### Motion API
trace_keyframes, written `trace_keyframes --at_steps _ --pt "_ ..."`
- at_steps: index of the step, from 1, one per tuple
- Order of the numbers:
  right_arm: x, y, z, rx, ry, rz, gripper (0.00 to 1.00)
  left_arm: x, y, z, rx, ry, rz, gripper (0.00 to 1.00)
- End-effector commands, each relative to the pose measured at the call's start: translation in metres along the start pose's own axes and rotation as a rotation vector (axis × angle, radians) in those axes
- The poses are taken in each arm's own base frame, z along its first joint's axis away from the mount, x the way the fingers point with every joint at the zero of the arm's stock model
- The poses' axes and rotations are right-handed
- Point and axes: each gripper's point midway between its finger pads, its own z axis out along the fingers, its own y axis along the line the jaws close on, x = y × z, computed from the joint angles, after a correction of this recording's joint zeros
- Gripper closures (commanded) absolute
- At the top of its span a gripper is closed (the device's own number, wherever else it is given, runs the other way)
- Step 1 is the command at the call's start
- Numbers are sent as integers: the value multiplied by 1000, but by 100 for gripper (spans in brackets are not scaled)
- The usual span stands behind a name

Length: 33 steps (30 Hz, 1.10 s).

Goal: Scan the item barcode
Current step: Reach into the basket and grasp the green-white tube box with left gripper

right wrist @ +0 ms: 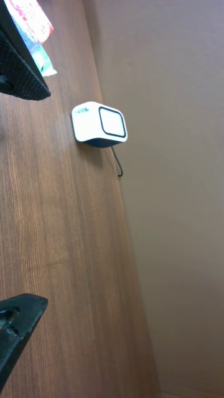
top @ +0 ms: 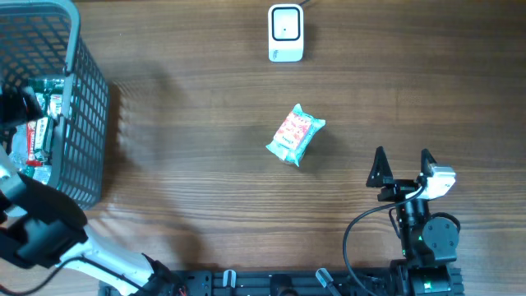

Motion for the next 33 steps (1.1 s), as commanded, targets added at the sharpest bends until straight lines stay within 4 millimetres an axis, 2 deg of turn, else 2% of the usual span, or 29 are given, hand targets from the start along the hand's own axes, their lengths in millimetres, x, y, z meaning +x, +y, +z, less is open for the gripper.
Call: trace_keyframes --at_steps 1,17,25,33 --pt "-2 -2 0 12 -8 -5 0 5 -5 28 83 36 76 0" --pt "-2 -2 0 13 -8 -5 0 18 -12 94 163 124 107 0" --pt "-1 -2 0 12 -7 -5 0 10 -9 106 150 93 107 0" --pt "-2 -2 0 12 -8 -5 0 21 -21 119 207 126 115 0"
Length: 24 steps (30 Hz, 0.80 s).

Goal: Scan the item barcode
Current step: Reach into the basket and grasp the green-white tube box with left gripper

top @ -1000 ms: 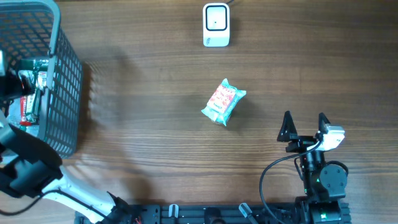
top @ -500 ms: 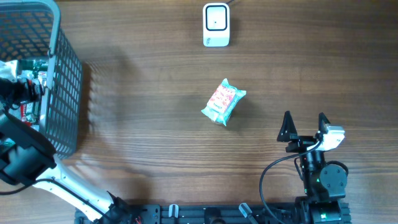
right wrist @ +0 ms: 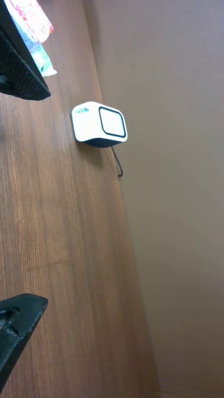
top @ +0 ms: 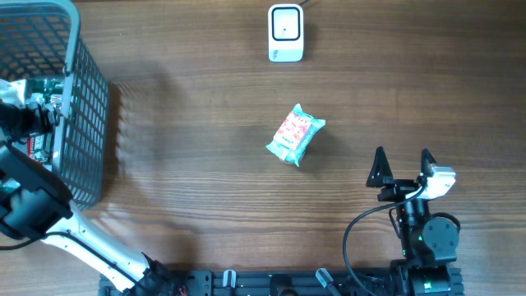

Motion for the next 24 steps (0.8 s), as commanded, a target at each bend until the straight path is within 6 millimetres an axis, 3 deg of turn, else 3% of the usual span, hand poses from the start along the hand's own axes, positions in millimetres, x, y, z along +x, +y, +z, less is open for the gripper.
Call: trace_keyframes --at_steps 1,17,24 --pt "-2 -2 0 12 -8 -5 0 11 -6 20 58 38 14 0" --pt "-2 -2 0 12 -8 -5 0 55 -24 63 97 138 35 0" --pt "-2 -2 0 13 -8 -5 0 54 -23 64 93 131 36 40"
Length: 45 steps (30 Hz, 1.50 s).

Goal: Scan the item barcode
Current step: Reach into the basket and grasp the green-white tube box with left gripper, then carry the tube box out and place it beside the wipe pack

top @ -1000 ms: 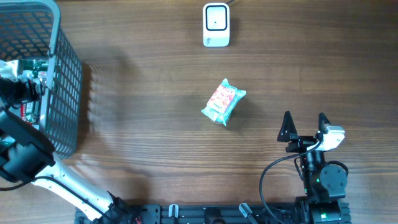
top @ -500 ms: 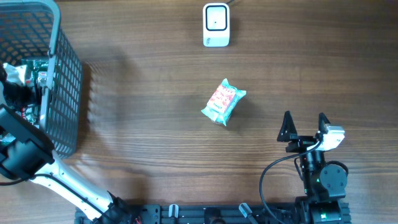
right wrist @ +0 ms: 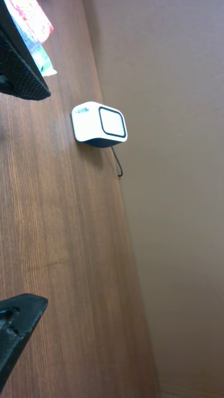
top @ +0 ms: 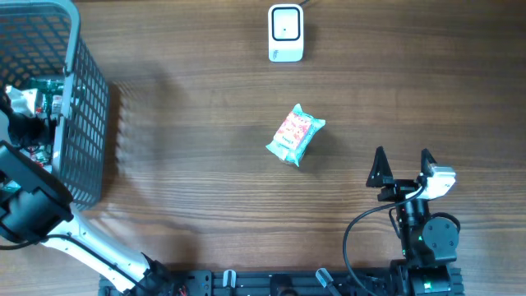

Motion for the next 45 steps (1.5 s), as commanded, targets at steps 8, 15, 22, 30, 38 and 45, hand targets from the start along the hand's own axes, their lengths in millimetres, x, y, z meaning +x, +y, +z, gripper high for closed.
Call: trace_keyframes --at_steps 8,15,22,30,38,45 --pt "-2 -2 0 13 -8 -5 0 32 -23 40 110 105 -23 71" --pt "-2 -2 0 13 -8 -5 0 13 -16 26 92 47 -130 96" --pt "-2 -3 0 13 -8 -5 0 -43 11 -62 -12 -179 -239 96" --pt "-2 -2 0 13 -8 -5 0 -83 14 -210 -134 -520 -233 96" --pt "-2 -2 0 13 -8 -5 0 -88 -19 -355 -227 -869 -173 96" --pt "-2 -2 0 13 -8 -5 0 -65 -79 -428 -155 -1027 -171 96"
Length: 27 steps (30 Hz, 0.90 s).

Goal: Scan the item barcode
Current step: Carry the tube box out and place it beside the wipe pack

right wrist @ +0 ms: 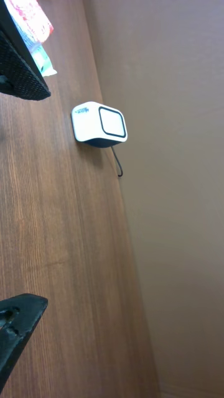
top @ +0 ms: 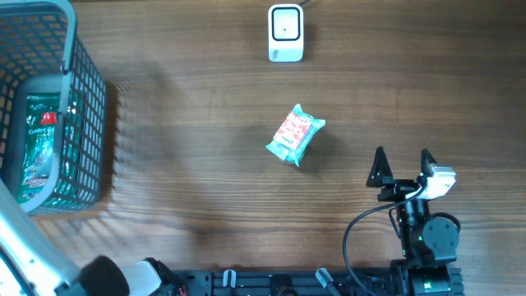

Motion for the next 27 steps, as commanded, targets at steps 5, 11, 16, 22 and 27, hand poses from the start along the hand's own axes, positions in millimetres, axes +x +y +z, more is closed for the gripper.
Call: trace_keyframes --at_steps 5,11,16,22,27 --pt "-2 -3 0 13 -8 -5 0 3 -98 -60 232 45 -78 96" --pt "-2 -2 0 13 -8 -5 0 74 -197 -76 427 381 -162 96" --pt "-2 -2 0 13 -8 -5 0 155 -271 -72 479 669 -105 96" --pt "-2 -2 0 13 -8 -5 0 282 -365 -55 462 913 11 96" --pt "-2 -3 0 13 -8 -5 0 353 -411 -48 451 998 63 95"
